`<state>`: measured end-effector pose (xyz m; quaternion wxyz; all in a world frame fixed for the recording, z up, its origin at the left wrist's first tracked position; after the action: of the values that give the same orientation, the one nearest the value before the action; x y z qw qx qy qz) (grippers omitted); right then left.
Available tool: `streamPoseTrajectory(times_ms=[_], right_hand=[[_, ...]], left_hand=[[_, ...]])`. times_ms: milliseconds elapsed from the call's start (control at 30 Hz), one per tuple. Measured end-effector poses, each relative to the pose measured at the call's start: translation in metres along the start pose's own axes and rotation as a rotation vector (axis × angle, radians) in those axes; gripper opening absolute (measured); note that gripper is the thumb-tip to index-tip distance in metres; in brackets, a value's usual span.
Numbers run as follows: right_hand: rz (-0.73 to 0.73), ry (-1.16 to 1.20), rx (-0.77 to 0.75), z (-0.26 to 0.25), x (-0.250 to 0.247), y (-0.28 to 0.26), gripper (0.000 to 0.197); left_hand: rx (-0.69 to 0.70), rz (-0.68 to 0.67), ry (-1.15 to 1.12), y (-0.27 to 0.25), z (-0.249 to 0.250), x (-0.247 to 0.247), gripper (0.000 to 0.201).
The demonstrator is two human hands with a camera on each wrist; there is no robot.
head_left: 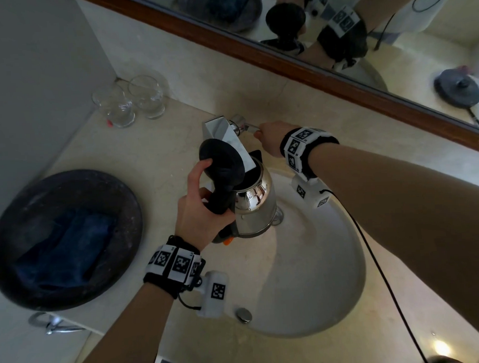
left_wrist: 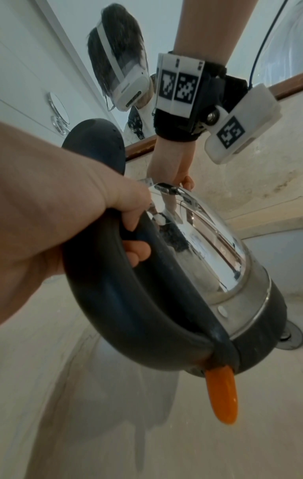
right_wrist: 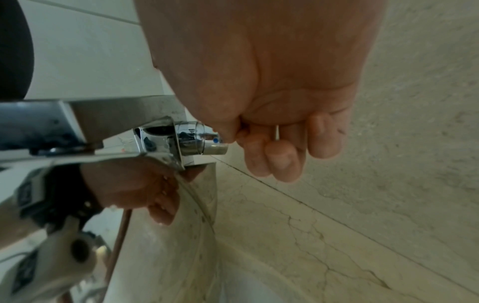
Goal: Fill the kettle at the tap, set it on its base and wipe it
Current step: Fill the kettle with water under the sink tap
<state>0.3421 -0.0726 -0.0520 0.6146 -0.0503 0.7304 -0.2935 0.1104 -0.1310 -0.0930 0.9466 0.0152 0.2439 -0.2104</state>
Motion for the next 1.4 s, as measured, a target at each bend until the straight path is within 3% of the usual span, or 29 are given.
streamPoseTrajectory(times_ms=[200,733,1000,1400], right_hand=[[0.001,-0.074,-0.040,0.0005,-0.0002,-0.0015,0.030],[0.006,-0.006,-0.022,0.0014,0.0013,0.0019,0.030],[-0.003,-0.135,-0.073,0.0006,0.0000,-0.0011,0.029],[-0.012,-0.073,-0.019,-0.0018,-0.0009,-0.0018,0.028]], left_hand=[[0.006,0.003,-0.004,0.0006,-0.0003,0.0002,0.096],[0.016,0.027,-0.030,-0.0008,-0.0010,-0.0002,0.097],[0.026,0.026,-0.037,-0.0003,0.0009,-0.0014,0.096],[0.036,0.024,-0.037,0.0000,-0.0009,-0.0005,0.096]])
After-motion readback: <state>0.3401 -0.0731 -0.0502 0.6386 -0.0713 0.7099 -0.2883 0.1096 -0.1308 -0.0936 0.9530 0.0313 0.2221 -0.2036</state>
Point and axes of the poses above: each hand's wrist, its own y-axis towards the middle knuckle, its own x-axis out of the palm, z = x × y, the point moved 1 cm from there along y, towards the middle knuckle, and after that the axes turned 4 degrees about y, right-handed, at the moved point
